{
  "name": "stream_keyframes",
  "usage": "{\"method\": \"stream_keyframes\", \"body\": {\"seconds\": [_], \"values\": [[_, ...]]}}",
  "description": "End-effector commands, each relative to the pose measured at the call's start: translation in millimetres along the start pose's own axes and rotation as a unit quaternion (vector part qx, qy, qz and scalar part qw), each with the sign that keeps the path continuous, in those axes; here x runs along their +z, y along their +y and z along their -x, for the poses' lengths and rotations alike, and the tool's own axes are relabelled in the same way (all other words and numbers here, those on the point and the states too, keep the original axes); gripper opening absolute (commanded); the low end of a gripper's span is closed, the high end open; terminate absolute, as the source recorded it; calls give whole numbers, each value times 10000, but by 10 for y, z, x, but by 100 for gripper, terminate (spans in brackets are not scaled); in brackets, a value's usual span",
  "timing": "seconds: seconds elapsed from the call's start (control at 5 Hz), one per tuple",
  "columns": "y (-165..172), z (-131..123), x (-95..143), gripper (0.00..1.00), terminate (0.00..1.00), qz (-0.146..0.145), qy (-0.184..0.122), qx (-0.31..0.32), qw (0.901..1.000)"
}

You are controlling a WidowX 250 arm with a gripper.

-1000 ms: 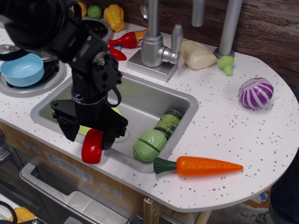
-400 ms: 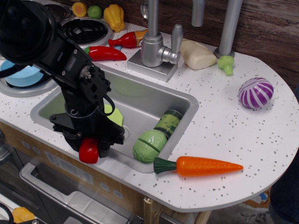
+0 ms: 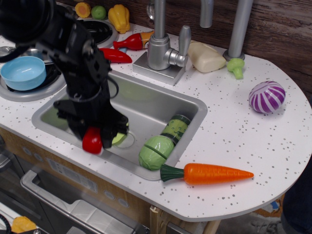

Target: Put sushi on plate

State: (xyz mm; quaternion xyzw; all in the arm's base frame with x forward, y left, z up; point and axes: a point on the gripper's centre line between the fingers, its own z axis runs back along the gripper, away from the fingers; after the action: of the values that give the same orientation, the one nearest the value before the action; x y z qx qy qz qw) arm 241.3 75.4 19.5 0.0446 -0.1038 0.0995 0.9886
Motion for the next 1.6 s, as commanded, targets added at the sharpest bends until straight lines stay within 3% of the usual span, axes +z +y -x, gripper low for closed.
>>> {"method": "stream_keyframes", "body": {"seconds": [0.0, 0.2, 0.4, 0.6, 0.8, 1.4], "values": [[234, -370, -209, 0, 0, -103, -728, -441, 9963], [356, -459, -456, 0, 0, -23, -1193, -830, 9894], [418, -566, -602, 0, 0, 44, -1420, -1105, 9837], [465, -623, -601, 0, 0, -46, -1393, -1467, 9793], [476, -643, -589, 100, 0, -16, -1329, -1547, 9790], [476, -643, -589, 100, 0, -16, -1329, -1547, 9790]]}}
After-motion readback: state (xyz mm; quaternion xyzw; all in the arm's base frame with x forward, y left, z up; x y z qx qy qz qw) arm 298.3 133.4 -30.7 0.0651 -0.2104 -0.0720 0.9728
